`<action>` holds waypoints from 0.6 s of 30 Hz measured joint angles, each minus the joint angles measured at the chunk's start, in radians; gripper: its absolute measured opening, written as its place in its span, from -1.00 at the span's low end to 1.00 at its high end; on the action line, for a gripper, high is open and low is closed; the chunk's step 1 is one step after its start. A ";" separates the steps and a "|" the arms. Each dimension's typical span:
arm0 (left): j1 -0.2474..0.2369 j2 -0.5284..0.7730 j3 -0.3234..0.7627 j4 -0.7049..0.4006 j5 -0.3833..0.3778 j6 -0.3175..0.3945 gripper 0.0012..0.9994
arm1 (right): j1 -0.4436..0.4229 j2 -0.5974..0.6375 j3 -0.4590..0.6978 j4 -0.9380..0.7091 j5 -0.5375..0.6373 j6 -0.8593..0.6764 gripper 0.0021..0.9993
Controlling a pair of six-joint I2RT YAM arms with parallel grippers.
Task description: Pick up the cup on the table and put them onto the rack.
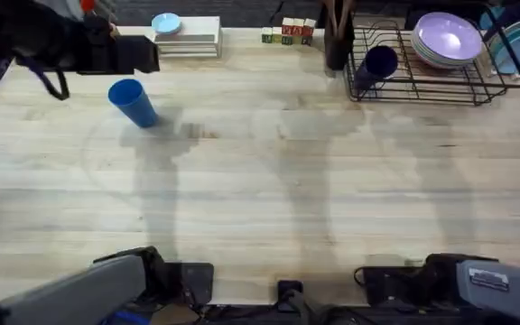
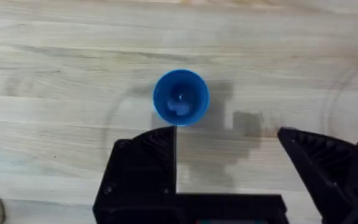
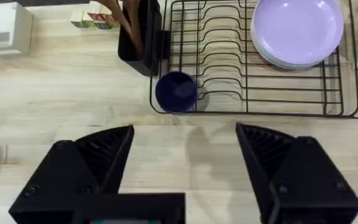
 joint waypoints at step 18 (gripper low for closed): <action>0.000 0.162 0.001 0.041 0.074 0.070 0.99 | 0.000 0.000 0.000 -0.037 0.000 0.003 0.99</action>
